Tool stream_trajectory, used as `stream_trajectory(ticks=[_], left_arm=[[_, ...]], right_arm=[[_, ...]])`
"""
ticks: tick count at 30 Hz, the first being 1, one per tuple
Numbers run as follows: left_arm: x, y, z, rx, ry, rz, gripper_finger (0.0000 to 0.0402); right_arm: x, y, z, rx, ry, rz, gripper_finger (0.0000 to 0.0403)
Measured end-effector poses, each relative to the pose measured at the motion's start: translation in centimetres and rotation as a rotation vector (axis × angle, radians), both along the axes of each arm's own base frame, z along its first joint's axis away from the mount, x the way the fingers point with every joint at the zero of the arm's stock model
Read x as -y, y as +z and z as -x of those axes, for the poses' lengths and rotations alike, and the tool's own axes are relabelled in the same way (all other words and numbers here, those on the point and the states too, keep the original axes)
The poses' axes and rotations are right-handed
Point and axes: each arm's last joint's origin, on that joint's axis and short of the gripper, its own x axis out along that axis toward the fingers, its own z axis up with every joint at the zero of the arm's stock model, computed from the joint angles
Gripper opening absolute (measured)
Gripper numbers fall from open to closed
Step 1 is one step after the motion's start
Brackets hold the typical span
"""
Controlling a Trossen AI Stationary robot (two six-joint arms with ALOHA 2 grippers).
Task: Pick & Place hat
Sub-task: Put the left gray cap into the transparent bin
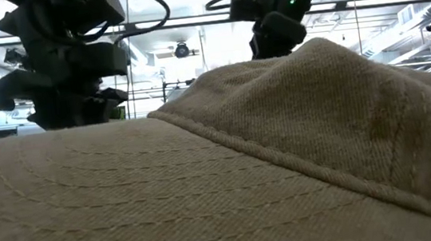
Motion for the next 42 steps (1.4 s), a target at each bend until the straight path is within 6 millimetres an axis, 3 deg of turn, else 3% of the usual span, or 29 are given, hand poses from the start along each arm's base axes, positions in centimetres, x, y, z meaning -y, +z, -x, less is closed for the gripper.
stream_trajectory(ticks=[6,15,22,29,33,40,42], left_arm=[[0.2,0.6,-1.1,0.124,-0.102,-0.045,0.0017],[-0.3,3.2,-3.2,0.341,0.048,-0.264,0.001],[-0.1,5.0,-4.3,0.433,0.018,-0.287,0.0012],[0.0,5.6,-4.7,0.488,0.013,-0.301,0.0007],[-0.2,5.6,-4.7,0.492,0.028,-0.294,0.0016],[-0.9,5.5,-4.8,0.497,0.123,-0.247,0.0062],[-1.1,5.5,-4.8,0.494,0.131,-0.246,0.0075]], right_arm=[[-1.3,-0.6,-2.4,0.163,0.047,-0.03,0.0249],[-3.1,0.6,-3.7,0.349,0.147,-0.074,0.0237],[-3.0,-0.6,-4.2,0.308,0.187,-0.046,0.0236],[-2.6,-2.5,-4.5,0.226,0.173,-0.046,0.0232],[-2.6,-2.9,-4.4,0.198,0.174,-0.047,0.0189],[-2.6,-3.1,-4.3,0.176,0.167,-0.048,0.0022],[-2.5,-3.1,-4.2,0.172,0.148,-0.063,0.0017]])
